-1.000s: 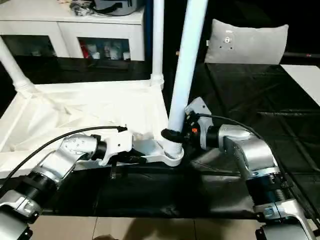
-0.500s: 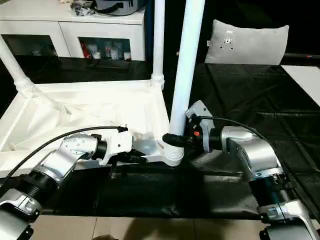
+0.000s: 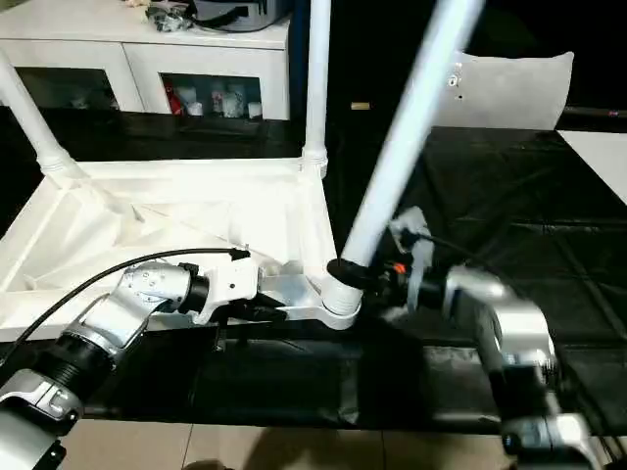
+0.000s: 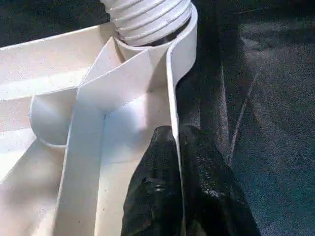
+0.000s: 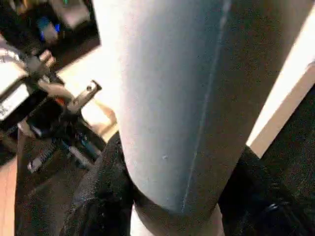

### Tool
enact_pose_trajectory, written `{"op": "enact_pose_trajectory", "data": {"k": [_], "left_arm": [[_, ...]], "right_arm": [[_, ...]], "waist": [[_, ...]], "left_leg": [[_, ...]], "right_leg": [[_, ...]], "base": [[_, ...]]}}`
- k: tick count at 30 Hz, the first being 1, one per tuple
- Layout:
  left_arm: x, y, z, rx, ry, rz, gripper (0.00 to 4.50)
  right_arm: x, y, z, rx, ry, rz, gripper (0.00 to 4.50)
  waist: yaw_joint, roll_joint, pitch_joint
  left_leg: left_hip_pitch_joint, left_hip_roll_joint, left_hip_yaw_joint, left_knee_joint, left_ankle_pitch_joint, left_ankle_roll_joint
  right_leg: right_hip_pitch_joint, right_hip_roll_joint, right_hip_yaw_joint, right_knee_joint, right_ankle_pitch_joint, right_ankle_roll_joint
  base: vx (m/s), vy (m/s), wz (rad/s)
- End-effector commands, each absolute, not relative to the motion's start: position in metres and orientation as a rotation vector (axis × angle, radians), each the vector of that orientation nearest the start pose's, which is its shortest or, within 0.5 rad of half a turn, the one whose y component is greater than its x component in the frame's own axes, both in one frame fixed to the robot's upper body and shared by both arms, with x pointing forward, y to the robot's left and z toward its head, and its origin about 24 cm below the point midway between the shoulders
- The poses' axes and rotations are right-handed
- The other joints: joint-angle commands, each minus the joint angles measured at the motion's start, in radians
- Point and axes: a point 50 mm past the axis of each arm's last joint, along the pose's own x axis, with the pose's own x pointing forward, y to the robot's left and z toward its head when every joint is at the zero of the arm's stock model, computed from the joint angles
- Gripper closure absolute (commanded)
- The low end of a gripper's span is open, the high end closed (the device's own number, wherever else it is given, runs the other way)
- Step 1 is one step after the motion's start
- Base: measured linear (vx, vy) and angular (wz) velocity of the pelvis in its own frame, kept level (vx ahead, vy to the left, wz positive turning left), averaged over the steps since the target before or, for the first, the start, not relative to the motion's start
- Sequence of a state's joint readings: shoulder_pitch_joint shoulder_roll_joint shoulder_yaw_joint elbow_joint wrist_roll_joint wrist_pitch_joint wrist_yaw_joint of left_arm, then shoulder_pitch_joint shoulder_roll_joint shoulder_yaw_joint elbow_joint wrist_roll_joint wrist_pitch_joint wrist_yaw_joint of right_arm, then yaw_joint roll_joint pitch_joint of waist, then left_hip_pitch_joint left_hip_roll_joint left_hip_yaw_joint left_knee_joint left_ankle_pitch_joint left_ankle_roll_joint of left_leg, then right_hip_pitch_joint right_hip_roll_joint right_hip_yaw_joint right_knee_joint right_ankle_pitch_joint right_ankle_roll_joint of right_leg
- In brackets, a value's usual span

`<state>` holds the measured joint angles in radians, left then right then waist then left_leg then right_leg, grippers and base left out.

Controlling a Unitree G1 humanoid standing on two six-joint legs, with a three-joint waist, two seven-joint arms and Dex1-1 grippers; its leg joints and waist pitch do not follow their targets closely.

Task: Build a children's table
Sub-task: Insert table leg to table base

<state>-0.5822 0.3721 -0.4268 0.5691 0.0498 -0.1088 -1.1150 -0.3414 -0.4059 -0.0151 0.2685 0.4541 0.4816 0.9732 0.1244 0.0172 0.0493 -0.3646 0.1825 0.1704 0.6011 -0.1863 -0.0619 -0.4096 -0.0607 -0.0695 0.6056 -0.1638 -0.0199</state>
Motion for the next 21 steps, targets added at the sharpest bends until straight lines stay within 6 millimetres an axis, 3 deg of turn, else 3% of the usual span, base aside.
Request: {"op": "enact_pose_trajectory", "data": {"k": [1,2,3,5,6,11,14,16,17,20,21], "left_arm": [[0.311,0.111,0.049,0.626,0.29,-1.386,4.5],[0.311,0.111,0.049,0.624,0.29,-1.381,4.5],[0.311,0.111,0.048,0.623,0.29,-1.377,4.5],[0.311,0.111,0.047,0.622,0.291,-1.376,4.5],[0.311,0.111,0.046,0.623,0.293,-1.376,4.5],[0.31,0.111,0.046,0.634,0.298,-1.39,4.5],[0.311,0.113,0.047,0.657,0.305,-1.405,4.5],[0.312,0.114,0.048,0.674,0.31,-1.416,4.5],[0.313,0.115,0.05,0.683,0.311,-1.421,4.5],[0.315,0.116,0.051,0.694,0.312,-1.424,4.5],[0.317,0.118,0.053,0.707,0.314,-1.423,4.5]], "right_arm": [[0.284,-0.183,0.048,0.228,0.367,0.905,2.62],[0.283,-0.183,0.047,0.223,0.354,0.897,2.62],[0.28,-0.183,0.044,0.201,0.354,0.885,2.62],[0.278,-0.183,0.042,0.185,0.356,0.878,2.62],[0.275,-0.184,0.038,0.132,0.361,0.863,2.62],[0.274,-0.181,0.037,-0.057,0.4,0.897,2.62],[0.277,-0.177,0.04,-0.117,0.436,0.959,2.62],[0.277,-0.174,0.04,-0.141,0.47,1.014,2.62],[0.276,-0.173,0.039,-0.158,0.497,1.05,2.62],[0.275,-0.172,0.037,-0.178,0.531,1.09,2.62],[0.275,-0.17,0.035,-0.191,0.561,1.121,2.62]], "waist": [[0.0,0.004,-0.059],[0.0,0.006,-0.058],[-0.005,0.011,-0.052],[-0.008,0.01,-0.051],[-0.012,0.012,-0.051],[-0.019,0.017,-0.055],[-0.021,0.017,-0.051],[-0.024,0.014,-0.051],[-0.026,0.007,-0.051],[-0.024,0.012,-0.053],[-0.022,0.008,-0.055]], "left_leg": [[0.011,0.042,-0.016,-0.075,-0.271,0.009],[0.014,0.041,-0.017,-0.076,-0.284,0.007],[0.019,0.037,-0.019,-0.077,-0.32,0.005],[0.022,0.037,-0.02,-0.078,-0.336,0.005],[0.027,0.036,-0.023,-0.079,-0.354,0.006],[0.024,0.042,-0.026,-0.088,-0.355,0.009],[0.029,0.04,-0.025,-0.088,-0.377,0.01],[0.03,0.038,-0.026,-0.087,-0.376,0.014],[0.029,0.04,-0.024,-0.086,-0.372,0.017],[0.028,0.043,-0.025,-0.087,-0.355,0.021],[0.027,0.043,-0.023,-0.087,-0.344,0.024]], "right_leg": [[0.049,-0.086,0.043,-0.1,-0.417,-0.134],[0.049,-0.087,0.042,-0.101,-0.444,-0.127],[0.045,-0.087,0.038,-0.113,-0.536,-0.101],[0.044,-0.086,0.036,-0.12,-0.568,-0.09],[0.043,-0.088,0.032,-0.129,-0.621,-0.065],[0.047,-0.085,0.034,-0.123,-0.549,-0.079],[0.045,-0.086,0.033,-0.125,-0.569,-0.083],[0.046,-0.088,0.033,-0.128,-0.59,-0.078],[0.045,-0.088,0.035,-0.13,-0.591,-0.076],[0.047,-0.088,0.037,-0.125,-0.559,-0.086],[0.049,-0.089,0.039,-0.121,-0.538,-0.095]], "base": [[0.0,0.0,0.0],[0.0,0.0,0.0],[0.0,0.0,0.0],[0.0,0.0,0.0],[0.0,0.0,0.0],[0.0,0.0,0.0],[0.0,0.0,0.0],[0.0,0.0,0.0],[0.0,0.0,0.0],[0.0,0.0,0.0],[0.0,0.0,0.0]]}}
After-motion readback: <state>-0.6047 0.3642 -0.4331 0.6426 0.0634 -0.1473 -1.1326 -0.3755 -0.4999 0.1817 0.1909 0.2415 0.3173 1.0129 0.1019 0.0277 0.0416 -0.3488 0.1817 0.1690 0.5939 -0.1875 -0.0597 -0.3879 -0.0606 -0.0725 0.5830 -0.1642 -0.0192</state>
